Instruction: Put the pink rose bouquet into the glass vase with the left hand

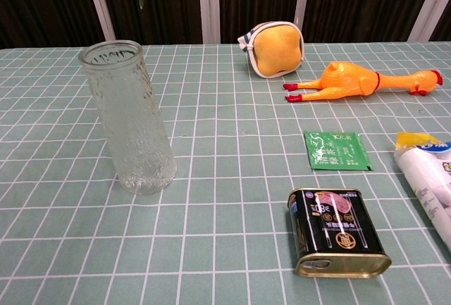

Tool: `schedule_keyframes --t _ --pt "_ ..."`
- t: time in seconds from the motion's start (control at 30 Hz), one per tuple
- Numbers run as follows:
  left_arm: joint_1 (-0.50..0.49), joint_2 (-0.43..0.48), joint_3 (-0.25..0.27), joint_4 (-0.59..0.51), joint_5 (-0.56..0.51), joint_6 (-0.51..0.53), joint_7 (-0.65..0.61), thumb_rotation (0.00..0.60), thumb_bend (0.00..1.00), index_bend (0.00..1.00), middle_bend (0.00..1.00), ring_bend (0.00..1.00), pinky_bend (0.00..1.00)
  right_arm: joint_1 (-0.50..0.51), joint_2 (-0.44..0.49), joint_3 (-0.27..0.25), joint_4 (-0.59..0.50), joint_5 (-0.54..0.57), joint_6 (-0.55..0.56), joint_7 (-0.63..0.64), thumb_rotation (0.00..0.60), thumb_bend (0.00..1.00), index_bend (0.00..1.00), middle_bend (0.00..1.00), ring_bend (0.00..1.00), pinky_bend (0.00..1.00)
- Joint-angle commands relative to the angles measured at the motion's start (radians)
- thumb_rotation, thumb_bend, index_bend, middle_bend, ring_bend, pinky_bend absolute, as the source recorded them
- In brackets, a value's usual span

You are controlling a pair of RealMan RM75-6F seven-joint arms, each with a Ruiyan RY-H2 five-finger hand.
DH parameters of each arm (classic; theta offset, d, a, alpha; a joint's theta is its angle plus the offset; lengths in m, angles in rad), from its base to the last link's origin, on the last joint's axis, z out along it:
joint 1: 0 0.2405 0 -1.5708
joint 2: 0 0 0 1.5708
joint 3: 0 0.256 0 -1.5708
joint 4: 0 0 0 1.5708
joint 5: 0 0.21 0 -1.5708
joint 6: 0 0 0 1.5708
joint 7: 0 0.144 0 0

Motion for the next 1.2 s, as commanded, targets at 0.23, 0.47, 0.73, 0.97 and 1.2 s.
schedule_keyframes --t 0.23,0.47,0.73,0.97,1.2 --pt "0.105 0.130 -0.025 -0.052 0.026 -0.083 -0.129 0.600 0.39 0.35 0.45 0.32 0.48 0.001 -0.004 0.005 0.006 0.008 -0.002 0.003 0.600 0.21 0.29 0.13 0.12 0.01" --pt "0.163 0.176 -0.011 -0.030 0.095 -0.131 -0.210 0.600 0.39 0.35 0.45 0.32 0.48 0.002 -0.009 0.004 0.004 0.008 -0.002 -0.003 0.600 0.21 0.29 0.13 0.12 0.01" --pt "0.159 0.126 0.018 0.008 0.203 -0.140 -0.268 0.600 0.39 0.35 0.45 0.32 0.47 0.000 -0.007 0.007 0.002 0.013 -0.001 0.003 0.600 0.21 0.29 0.13 0.12 0.01" --pt "0.148 0.087 0.055 0.040 0.281 -0.128 -0.282 0.600 0.39 0.35 0.45 0.32 0.47 -0.005 0.003 0.011 -0.001 0.014 0.001 0.026 0.600 0.21 0.29 0.13 0.12 0.01" --pt "0.145 0.077 0.102 0.055 0.339 -0.135 -0.273 0.600 0.39 0.35 0.44 0.32 0.45 -0.010 0.010 0.015 -0.005 0.014 0.003 0.048 0.600 0.21 0.29 0.13 0.12 0.01"
